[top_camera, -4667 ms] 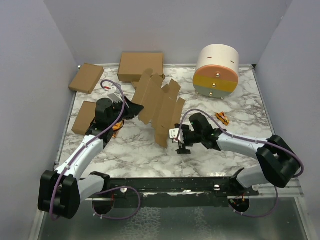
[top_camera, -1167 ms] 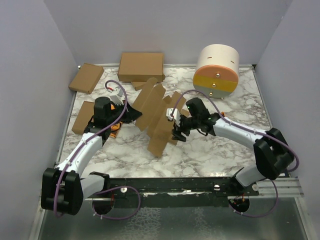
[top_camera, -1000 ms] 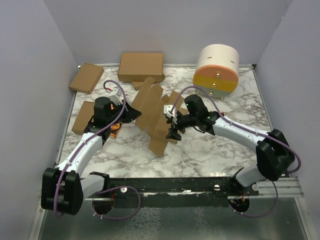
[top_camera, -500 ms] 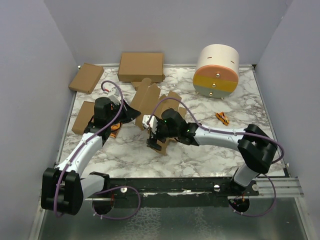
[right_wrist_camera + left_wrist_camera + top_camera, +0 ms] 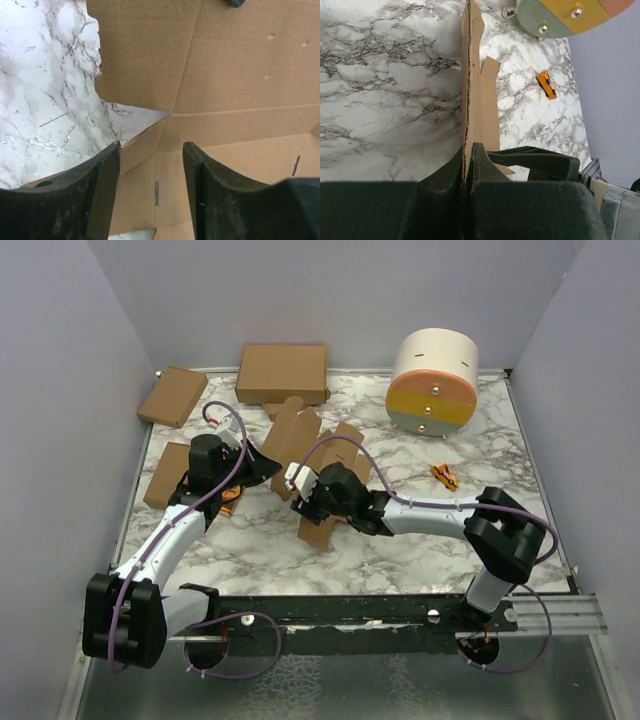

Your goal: Fold the paper box

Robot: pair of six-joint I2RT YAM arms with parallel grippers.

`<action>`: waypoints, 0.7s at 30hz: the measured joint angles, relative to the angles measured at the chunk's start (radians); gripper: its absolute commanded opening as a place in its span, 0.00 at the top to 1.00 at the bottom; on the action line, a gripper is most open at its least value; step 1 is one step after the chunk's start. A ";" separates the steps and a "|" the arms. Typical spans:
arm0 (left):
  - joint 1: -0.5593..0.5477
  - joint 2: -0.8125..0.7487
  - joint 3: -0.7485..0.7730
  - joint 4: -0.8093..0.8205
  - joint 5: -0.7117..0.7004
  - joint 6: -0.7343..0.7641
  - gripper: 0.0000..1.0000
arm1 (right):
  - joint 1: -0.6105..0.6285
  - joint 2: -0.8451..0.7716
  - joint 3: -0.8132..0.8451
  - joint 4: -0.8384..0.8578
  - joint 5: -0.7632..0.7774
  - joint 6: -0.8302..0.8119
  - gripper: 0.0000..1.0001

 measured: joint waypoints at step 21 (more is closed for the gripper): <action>0.000 -0.009 0.000 -0.001 0.043 0.122 1.00 | -0.098 -0.062 -0.033 -0.047 -0.134 -0.027 0.63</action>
